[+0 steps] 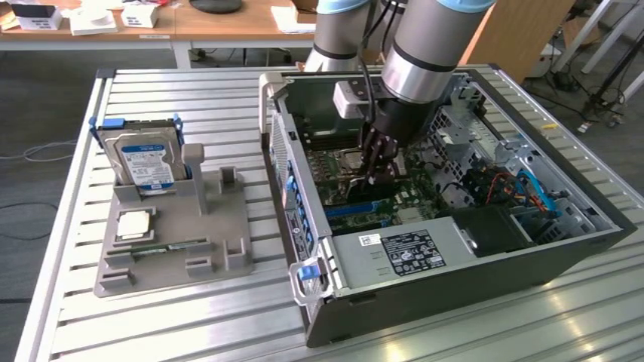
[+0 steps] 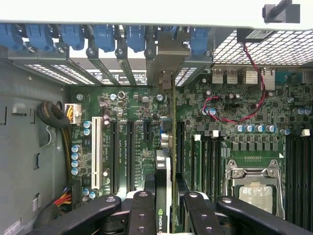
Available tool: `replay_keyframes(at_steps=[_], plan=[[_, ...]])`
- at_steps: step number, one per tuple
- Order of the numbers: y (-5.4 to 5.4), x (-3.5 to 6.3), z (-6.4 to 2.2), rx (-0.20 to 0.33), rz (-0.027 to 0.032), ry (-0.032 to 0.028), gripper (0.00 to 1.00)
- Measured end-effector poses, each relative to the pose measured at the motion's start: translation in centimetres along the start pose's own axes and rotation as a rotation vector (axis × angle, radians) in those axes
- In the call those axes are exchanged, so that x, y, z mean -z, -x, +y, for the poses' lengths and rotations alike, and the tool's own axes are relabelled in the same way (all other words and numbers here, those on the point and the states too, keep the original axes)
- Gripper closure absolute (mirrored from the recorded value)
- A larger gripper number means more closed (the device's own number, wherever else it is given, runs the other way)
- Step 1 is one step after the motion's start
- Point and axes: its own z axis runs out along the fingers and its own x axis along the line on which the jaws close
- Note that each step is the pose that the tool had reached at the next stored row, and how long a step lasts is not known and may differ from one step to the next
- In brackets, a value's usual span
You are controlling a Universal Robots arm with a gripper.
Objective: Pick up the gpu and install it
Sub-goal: 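Insert the gpu into the slot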
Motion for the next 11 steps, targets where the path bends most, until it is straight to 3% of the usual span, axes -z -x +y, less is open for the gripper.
replay_keyframes(at_steps=[11], plan=[[-0.01, -0.14, -0.03, 0.0, 0.0001, 0.0002, 0.73]])
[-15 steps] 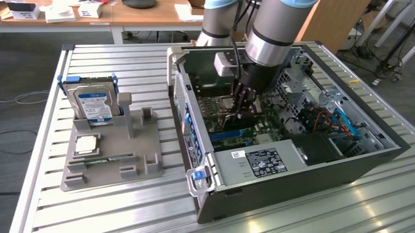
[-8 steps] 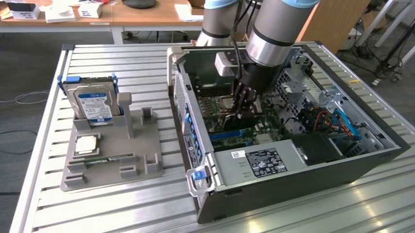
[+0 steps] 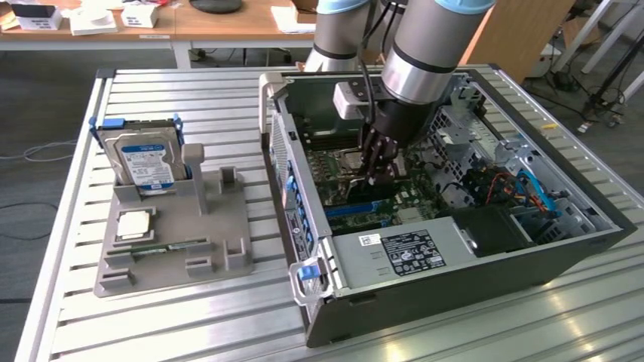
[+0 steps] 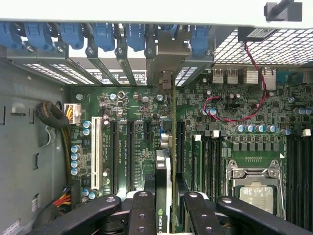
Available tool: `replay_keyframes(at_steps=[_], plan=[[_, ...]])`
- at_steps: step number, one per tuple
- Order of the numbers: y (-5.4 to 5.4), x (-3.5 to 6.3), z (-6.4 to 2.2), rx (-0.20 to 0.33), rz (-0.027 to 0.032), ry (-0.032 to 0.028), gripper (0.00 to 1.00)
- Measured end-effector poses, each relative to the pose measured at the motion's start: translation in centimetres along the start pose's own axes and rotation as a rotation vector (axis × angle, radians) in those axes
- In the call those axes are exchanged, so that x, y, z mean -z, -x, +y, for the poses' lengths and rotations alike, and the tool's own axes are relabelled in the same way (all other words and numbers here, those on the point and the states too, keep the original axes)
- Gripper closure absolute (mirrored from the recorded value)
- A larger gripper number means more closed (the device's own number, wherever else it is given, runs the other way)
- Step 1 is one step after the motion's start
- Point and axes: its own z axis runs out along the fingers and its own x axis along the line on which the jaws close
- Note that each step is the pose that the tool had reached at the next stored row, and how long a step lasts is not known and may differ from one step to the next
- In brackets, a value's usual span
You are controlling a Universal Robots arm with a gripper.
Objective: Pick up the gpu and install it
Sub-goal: 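Insert the gpu into the slot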
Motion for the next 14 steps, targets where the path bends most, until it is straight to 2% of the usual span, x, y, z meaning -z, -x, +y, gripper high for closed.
replay_keyframes(at_steps=[14], plan=[[0.0, -0.07, 0.18, 0.0, -0.0002, -0.0001, 0.73]])
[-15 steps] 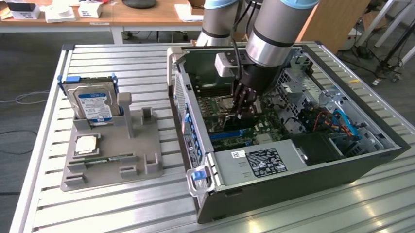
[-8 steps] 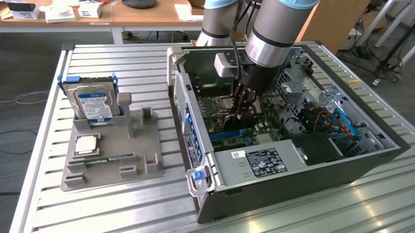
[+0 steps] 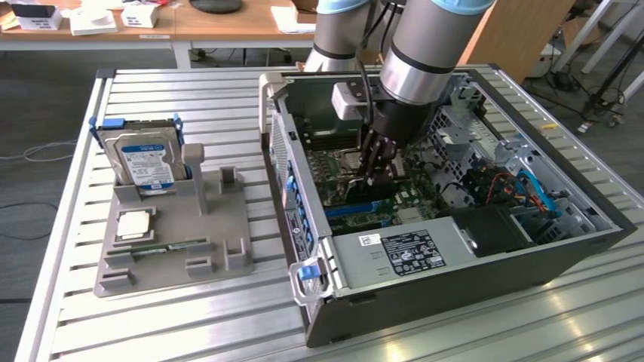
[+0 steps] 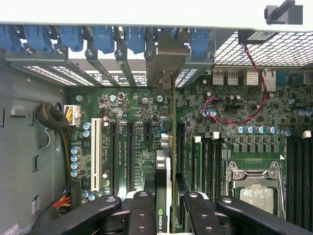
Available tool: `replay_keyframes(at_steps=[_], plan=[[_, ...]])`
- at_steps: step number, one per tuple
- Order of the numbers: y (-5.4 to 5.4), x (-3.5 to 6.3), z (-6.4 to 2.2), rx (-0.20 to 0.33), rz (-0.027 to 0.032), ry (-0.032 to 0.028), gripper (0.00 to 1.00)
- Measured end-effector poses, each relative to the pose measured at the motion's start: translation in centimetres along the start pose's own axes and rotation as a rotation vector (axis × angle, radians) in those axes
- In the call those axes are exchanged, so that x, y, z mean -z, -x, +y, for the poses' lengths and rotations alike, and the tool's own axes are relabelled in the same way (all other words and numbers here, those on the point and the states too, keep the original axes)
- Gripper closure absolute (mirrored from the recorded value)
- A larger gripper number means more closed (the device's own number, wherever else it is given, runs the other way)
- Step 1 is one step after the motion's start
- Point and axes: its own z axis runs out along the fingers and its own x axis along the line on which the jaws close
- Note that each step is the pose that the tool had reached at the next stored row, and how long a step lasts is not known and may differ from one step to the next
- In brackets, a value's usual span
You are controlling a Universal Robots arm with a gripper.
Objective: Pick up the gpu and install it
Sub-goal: 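Insert the gpu into the slot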
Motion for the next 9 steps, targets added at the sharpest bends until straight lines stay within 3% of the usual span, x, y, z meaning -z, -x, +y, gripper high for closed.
replay_keyframes(at_steps=[9], plan=[[0.0, 0.0, 0.03, 0.0, 0.0001, 0.0001, 0.73]])
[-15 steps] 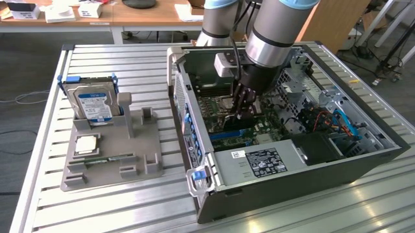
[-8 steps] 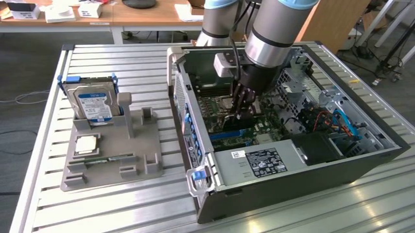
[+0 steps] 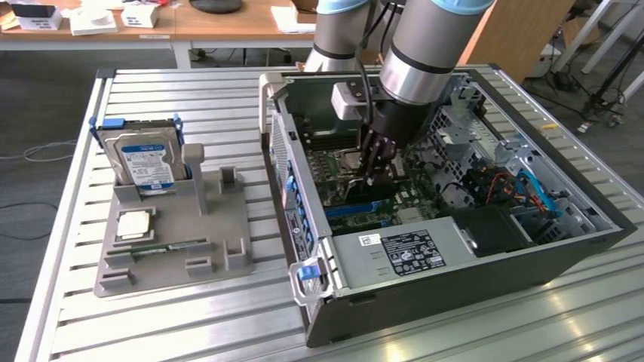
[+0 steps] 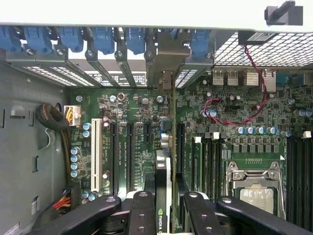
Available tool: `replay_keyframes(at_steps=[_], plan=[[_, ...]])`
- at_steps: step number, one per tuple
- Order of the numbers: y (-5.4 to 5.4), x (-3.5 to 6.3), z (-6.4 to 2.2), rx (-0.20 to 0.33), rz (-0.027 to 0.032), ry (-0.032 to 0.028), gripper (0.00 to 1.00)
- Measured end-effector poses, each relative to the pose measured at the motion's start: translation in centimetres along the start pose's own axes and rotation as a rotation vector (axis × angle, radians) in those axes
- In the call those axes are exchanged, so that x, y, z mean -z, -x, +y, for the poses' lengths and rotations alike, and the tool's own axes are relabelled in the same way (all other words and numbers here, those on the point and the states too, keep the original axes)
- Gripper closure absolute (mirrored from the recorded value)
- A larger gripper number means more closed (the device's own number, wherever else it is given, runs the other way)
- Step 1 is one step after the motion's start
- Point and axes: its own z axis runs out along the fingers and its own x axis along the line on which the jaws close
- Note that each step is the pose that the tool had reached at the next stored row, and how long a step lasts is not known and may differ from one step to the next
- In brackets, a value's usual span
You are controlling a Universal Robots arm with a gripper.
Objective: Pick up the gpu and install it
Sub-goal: 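Insert the gpu into the slot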
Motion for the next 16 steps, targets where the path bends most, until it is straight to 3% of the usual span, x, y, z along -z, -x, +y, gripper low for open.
replay_keyframes(at_steps=[16], plan=[[-0.01, -0.42, -0.03, 0.0, -0.0003, -0.0002, 0.73]])
